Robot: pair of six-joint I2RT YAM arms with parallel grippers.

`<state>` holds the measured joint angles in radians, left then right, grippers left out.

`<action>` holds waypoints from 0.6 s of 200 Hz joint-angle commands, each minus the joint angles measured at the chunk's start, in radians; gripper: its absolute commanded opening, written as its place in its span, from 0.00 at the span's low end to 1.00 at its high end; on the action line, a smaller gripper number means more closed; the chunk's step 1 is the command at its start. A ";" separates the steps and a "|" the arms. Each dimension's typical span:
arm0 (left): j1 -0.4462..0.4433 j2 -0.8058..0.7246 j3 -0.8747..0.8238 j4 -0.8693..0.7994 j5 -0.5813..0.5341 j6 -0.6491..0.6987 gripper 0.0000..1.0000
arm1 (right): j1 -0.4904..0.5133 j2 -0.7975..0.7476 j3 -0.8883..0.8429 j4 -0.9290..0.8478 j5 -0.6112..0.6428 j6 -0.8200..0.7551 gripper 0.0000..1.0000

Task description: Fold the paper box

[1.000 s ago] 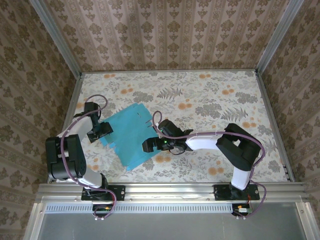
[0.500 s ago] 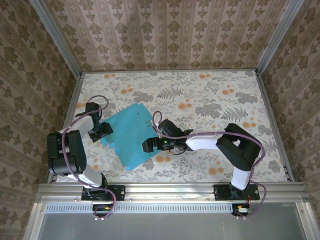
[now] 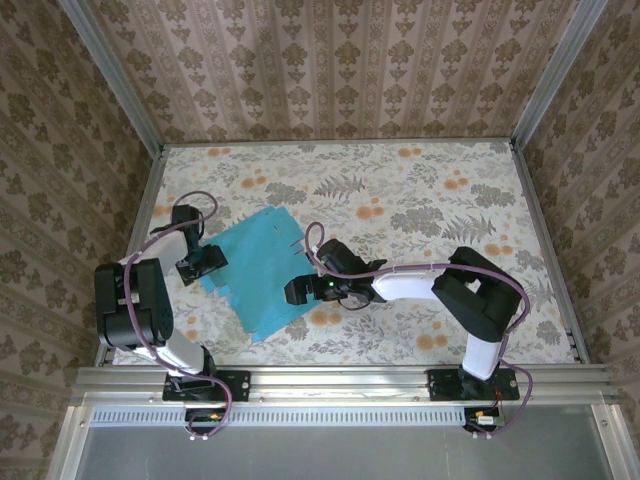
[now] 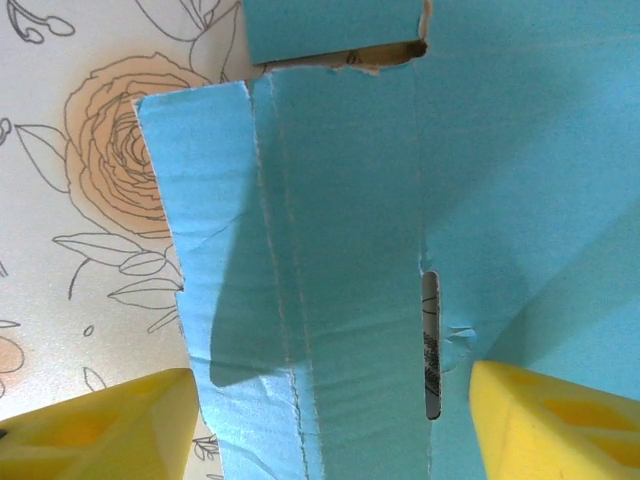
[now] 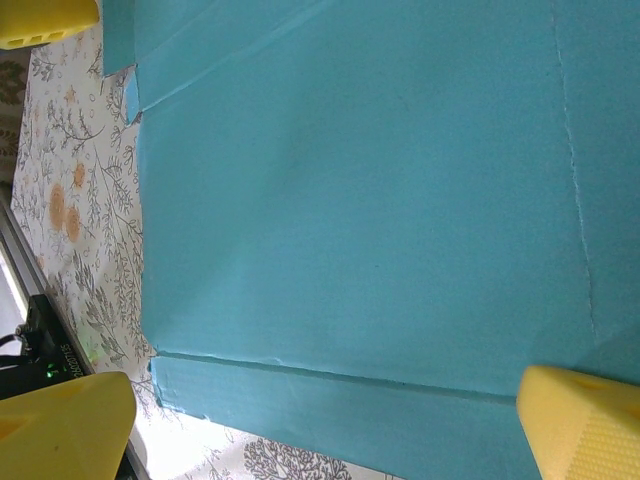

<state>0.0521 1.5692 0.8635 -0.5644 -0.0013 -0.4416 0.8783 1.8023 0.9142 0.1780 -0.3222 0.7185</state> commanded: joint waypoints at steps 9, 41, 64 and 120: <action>0.001 -0.043 -0.008 -0.058 -0.038 0.006 0.72 | 0.009 0.056 -0.031 -0.055 0.006 0.024 1.00; 0.005 -0.030 -0.010 -0.057 -0.032 0.002 0.72 | 0.009 0.056 -0.036 -0.048 0.005 0.027 1.00; 0.004 -0.018 -0.020 -0.027 -0.016 -0.005 0.72 | 0.009 0.055 -0.042 -0.044 0.005 0.028 1.00; 0.004 0.006 -0.045 0.029 0.011 -0.027 0.65 | 0.010 0.058 -0.048 -0.040 0.005 0.029 1.00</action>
<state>0.0528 1.5570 0.8330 -0.5491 -0.0074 -0.4526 0.8783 1.8042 0.9073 0.2028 -0.3225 0.7322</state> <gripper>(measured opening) 0.661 0.999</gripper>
